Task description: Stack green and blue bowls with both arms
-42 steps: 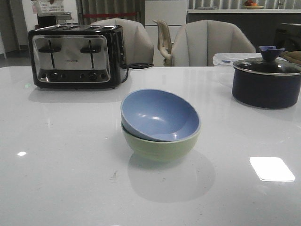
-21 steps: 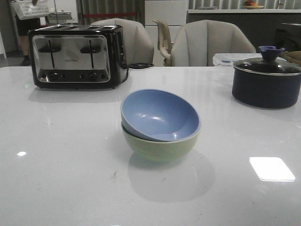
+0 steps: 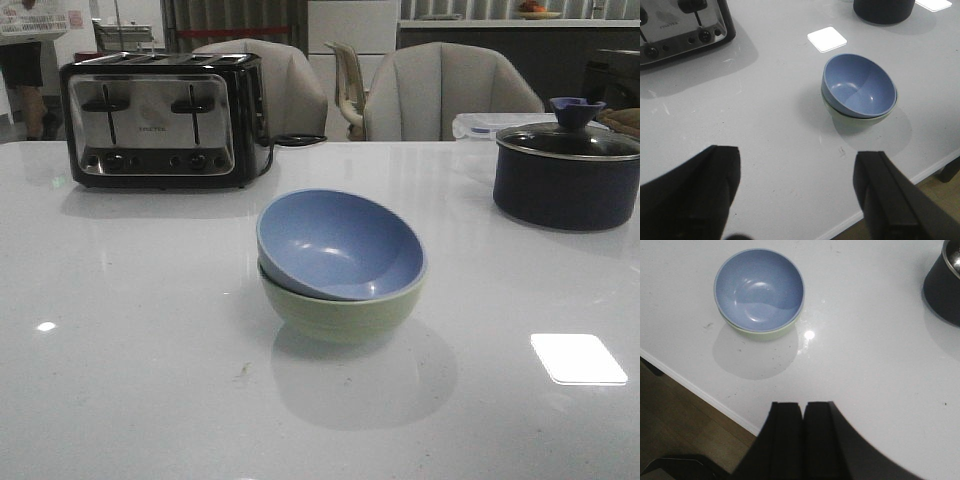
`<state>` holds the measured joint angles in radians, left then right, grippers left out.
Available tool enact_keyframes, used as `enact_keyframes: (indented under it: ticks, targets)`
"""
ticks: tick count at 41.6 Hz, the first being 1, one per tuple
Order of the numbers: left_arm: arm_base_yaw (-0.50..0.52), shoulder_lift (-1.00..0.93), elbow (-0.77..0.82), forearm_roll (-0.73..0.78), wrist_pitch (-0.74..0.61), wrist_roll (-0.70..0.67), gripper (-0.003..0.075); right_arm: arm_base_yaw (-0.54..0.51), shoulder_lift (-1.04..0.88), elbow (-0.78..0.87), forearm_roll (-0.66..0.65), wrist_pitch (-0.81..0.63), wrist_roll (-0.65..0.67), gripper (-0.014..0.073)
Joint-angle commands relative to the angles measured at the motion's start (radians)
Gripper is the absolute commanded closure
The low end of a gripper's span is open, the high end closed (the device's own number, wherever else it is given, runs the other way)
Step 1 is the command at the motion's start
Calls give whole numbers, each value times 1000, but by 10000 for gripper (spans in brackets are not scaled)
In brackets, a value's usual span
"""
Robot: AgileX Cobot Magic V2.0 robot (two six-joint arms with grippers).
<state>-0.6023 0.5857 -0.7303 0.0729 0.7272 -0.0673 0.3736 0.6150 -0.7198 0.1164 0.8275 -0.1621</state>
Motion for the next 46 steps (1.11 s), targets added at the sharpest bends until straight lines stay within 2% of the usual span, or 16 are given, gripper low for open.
enact_keyframes:
  ticks: [1,7,16,28,37,46]
  targets:
    - [3,2,-30,6,-75,-11,189,-2,1,-25,-1,-62,-9,549]
    - [17,-53,5,8,-116,-11,189,-2,1,-25,-1,-62,-9,549]
    - [194,-208,119,8,-216,-11,189,-2,1,-25,-1,-62,-9,549]
    - [409,-459,384,-14,-452,-11,189,-2,1,-25,-1,-62,-9,549]
    - [500,-566,543,-22,-596,-11,189,-2,1,-25,-1,-62,-9,549]
    - [529,-612,628,-22,-631,-11,213,-2,1,-25,-1,-62,-9,549]
